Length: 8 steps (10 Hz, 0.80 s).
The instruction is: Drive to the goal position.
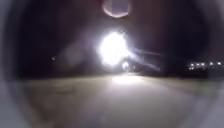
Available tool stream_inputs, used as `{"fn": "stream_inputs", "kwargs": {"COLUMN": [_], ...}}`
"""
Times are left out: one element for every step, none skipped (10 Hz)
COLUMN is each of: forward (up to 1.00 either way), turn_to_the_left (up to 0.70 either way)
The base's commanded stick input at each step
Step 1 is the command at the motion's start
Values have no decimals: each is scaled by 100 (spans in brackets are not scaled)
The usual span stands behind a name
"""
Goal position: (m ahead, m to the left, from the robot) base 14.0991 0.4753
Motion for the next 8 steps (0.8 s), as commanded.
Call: {"fn": "stream_inputs", "kwargs": {"forward": [100,100,100,100,100,100,100,100], "turn_to_the_left": [-40,-13,0,0,0,0,0,0]}}
